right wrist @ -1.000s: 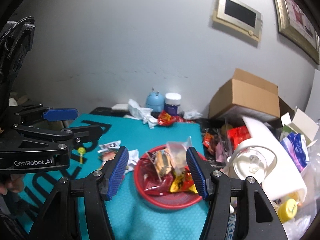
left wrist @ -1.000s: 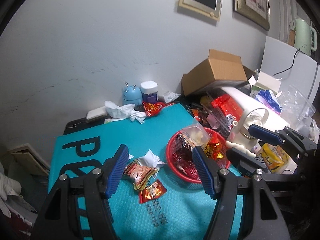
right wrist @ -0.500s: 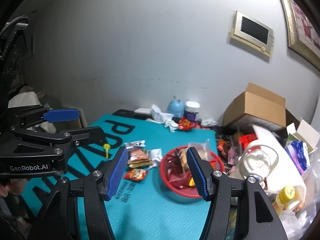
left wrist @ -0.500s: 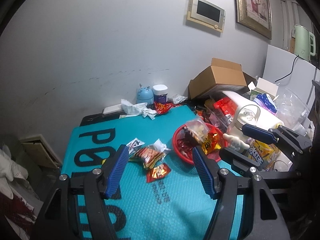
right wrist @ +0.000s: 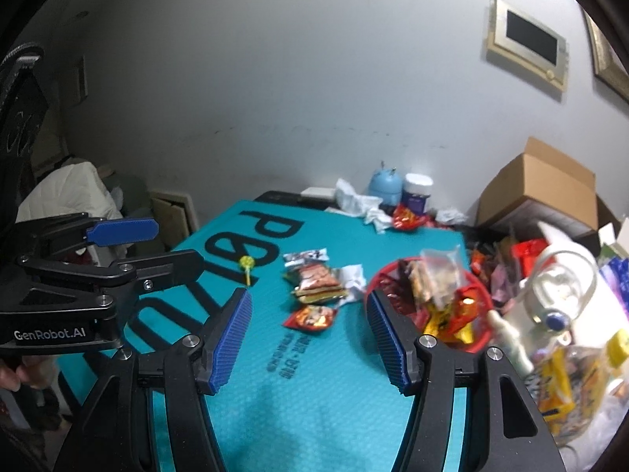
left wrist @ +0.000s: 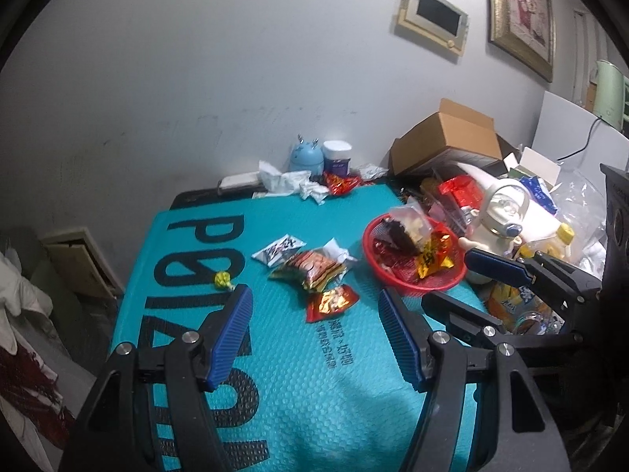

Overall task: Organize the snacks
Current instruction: 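Move both open tools back over the remaining snacks on the mat, then grasp the brown cereal bag with the left tool while the right tool grasps the red cartoon packet, then lift the cereal bag and cartoon packet and carry them over the red basket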

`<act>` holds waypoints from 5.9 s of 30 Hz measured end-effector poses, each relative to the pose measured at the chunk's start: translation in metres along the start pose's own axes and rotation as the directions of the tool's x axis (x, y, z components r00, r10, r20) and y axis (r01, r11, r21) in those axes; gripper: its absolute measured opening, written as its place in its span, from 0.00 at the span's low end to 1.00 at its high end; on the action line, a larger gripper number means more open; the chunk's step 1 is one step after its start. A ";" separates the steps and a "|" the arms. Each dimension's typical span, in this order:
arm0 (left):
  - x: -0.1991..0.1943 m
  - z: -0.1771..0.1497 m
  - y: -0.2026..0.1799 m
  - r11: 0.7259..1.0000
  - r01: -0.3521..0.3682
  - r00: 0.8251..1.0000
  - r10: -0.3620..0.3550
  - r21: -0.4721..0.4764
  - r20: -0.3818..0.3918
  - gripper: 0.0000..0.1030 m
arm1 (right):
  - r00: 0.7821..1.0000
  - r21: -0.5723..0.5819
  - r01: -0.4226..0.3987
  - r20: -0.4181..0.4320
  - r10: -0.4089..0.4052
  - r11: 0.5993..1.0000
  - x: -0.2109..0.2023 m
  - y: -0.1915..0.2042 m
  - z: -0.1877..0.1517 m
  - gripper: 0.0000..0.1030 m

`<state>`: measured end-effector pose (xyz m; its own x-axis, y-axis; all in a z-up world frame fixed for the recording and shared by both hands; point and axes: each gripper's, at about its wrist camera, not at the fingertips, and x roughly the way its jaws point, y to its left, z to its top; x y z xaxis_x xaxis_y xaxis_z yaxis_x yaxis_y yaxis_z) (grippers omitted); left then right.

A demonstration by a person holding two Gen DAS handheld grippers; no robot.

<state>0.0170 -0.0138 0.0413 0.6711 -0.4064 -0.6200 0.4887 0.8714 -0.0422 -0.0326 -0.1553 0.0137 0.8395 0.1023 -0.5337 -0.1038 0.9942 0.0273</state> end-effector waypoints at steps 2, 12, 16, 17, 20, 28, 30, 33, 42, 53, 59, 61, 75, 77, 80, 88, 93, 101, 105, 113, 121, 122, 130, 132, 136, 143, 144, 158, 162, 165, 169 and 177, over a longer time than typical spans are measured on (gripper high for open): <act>0.008 -0.002 0.006 1.000 0.004 1.000 -0.004 -0.012 -0.015 0.63 | 1.000 0.003 -0.009 -0.012 0.009 1.000 0.009 0.001 -0.001 0.59; 0.052 -0.009 0.039 0.997 -0.011 0.997 0.005 -0.071 -0.079 0.63 | 0.994 0.033 -0.041 -0.102 0.044 0.999 0.070 -0.004 -0.007 0.59; 0.074 -0.010 0.051 0.996 -0.004 0.994 -0.005 -0.089 -0.107 0.63 | 0.987 0.048 -0.053 -0.151 0.060 0.997 0.096 -0.008 -0.010 0.59; 0.080 -0.011 0.055 0.996 0.001 0.994 -0.011 -0.092 -0.113 0.63 | 0.985 0.051 -0.055 -0.161 0.062 0.997 0.101 -0.009 -0.012 0.59; 0.094 -0.012 0.061 0.995 0.012 0.992 -0.024 -0.100 -0.127 0.63 | 0.980 0.056 -0.056 -0.188 0.065 0.997 0.117 -0.011 -0.015 0.59; 0.129 -0.015 0.072 0.995 0.022 0.986 -0.038 -0.100 -0.164 0.63 | 0.964 0.077 -0.050 -0.259 0.068 0.996 0.155 -0.017 -0.026 0.59; 0.137 -0.016 0.075 0.994 0.027 0.984 -0.046 -0.105 -0.174 0.63 | 0.958 0.081 -0.049 -0.277 0.069 0.996 0.165 -0.018 -0.029 0.59; 0.146 -0.019 0.079 0.993 0.039 0.981 -0.060 -0.113 -0.185 0.63 | 0.952 0.088 -0.050 -0.299 0.074 0.995 0.175 -0.019 -0.033 0.59; 0.157 -0.013 0.082 0.994 0.046 0.981 -0.064 -0.099 -0.185 0.63 | 0.944 0.063 -0.049 -0.324 0.067 0.997 0.199 -0.016 -0.042 0.59; 0.171 0.003 0.070 0.993 0.097 0.974 -0.109 -0.071 -0.196 0.63 | 0.949 0.101 -0.063 -0.301 0.091 0.993 0.202 -0.024 -0.045 0.38; 0.173 0.006 0.070 0.992 0.095 0.974 -0.111 -0.086 -0.196 0.63 | 0.954 0.091 -0.075 -0.282 0.098 0.993 0.191 -0.025 -0.040 0.37; 0.172 0.007 0.070 0.992 0.091 0.974 -0.107 -0.092 -0.197 0.63 | 0.956 0.086 -0.075 -0.278 0.096 0.993 0.184 -0.026 -0.039 0.37; 0.177 0.033 0.057 0.988 0.088 0.976 -0.111 -0.128 -0.188 0.63 | 0.985 0.038 -0.047 -0.165 0.053 0.998 0.141 -0.039 0.002 0.37; 0.182 0.038 0.054 0.989 0.081 0.975 -0.104 -0.126 -0.195 0.63 | 0.989 0.030 -0.019 -0.148 0.024 0.999 0.139 -0.045 0.007 0.37; 0.192 0.043 0.049 0.989 0.067 0.971 -0.096 -0.134 -0.220 0.63 | 0.992 0.023 0.022 -0.126 -0.019 0.999 0.139 -0.055 0.015 0.37; 0.239 0.043 0.045 0.973 0.039 0.951 -0.105 -0.226 -0.290 0.63 | 0.994 0.087 0.053 -0.102 -0.044 0.995 0.152 -0.084 0.021 0.37; 0.258 0.034 0.041 0.982 -0.032 0.941 -0.034 -0.187 -0.338 0.63 | 0.994 0.071 0.053 -0.104 -0.045 0.996 0.152 -0.084 0.020 0.37; 0.258 0.018 0.041 0.974 -0.023 0.919 -0.069 -0.227 -0.389 0.64 | 0.993 0.071 0.044 -0.115 -0.035 0.997 0.153 -0.081 0.017 0.37; 0.260 0.018 0.036 0.975 -0.024 0.910 -0.070 -0.222 -0.408 0.64 | 0.992 0.076 0.046 -0.118 -0.037 0.996 0.151 -0.081 0.016 0.37; 0.265 0.009 0.020 0.978 0.075 0.900 -0.150 -0.195 -0.408 0.48 | 0.992 0.085 0.057 -0.116 -0.047 0.995 0.140 -0.080 0.015 0.37; 0.233 -0.006 0.021 0.981 0.104 0.909 -0.161 -0.166 -0.384 0.42 | 0.991 0.084 0.046 -0.127 -0.035 0.995 0.126 -0.074 0.007 0.37; 0.227 -0.010 0.022 0.980 0.102 0.909 -0.161 -0.169 -0.385 0.42 | 0.991 0.086 0.042 -0.130 -0.031 0.995 0.124 -0.073 0.005 0.37; 0.185 -0.033 0.016 0.989 0.070 0.922 -0.114 -0.130 -0.371 0.40 | 0.987 0.094 0.000 -0.157 0.015 0.996 0.107 -0.057 -0.016 0.37; 0.176 -0.040 0.015 0.989 0.070 0.921 -0.115 -0.132 -0.373 0.40 | 0.985 0.096 -0.018 -0.167 0.034 0.995 0.103 -0.052 -0.021 0.37; 0.160 -0.053 0.010 0.992 0.063 0.920 -0.099 -0.105 -0.380 0.40 | 0.980 0.097 -0.043 -0.188 0.061 0.994 0.098 -0.041 -0.032 0.37; 0.135 -0.073 0.008 0.992 0.077 0.904 -0.111 -0.098 -0.413 0.40 | 0.965 0.099 -0.074 -0.246 0.097 0.992 0.094 -0.029 -0.056 0.37; 0.132 -0.077 0.008 0.991 0.081 0.900 -0.117 -0.103 -0.420 0.40 | 0.962 0.094 -0.078 -0.254 0.099 0.993 0.094 -0.028 -0.058 0.37; 0.137 -0.097 -0.006 0.993 0.076 0.892 -0.109 -0.094 -0.439 0.56 | 0.935 0.086 -0.108 -0.329 0.131 0.990 0.104 -0.021 -0.080 0.37; 0.138 -0.099 -0.018 0.998 0.046 0.904 -0.058 -0.038 -0.423 0.61 | 0.935 0.085 -0.100 -0.334 0.122 0.991 0.104 -0.024 -0.084 0.37; 0.135 -0.103 -0.020 0.999 0.014 0.923 -0.028 -0.038 -0.383 0.52 | 0.931 0.094 -0.095 -0.345 0.121 0.991 0.104 -0.028 -0.089 0.37; 0.129 -0.104 -0.015 0.998 0.011 0.934 -0.031 -0.058 -0.355 0.44 | 0.928 0.103 -0.099 -0.351 0.130 0.990 0.102 -0.029 -0.094 0.37; 0.118 -0.108 -0.009 0.987 0.063 0.927 -0.113 -0.149 -0.358 0.42 | 0.924 0.120 -0.130 -0.346 0.164 0.984 0.098 -0.025 -0.098 0.37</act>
<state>0.0311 -0.0400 -0.1161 0.3670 -0.3769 -0.8504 0.4413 0.8754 -0.1975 -0.0001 -0.1732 -0.1215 0.5741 0.2468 -0.7807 -0.1479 0.9691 0.1975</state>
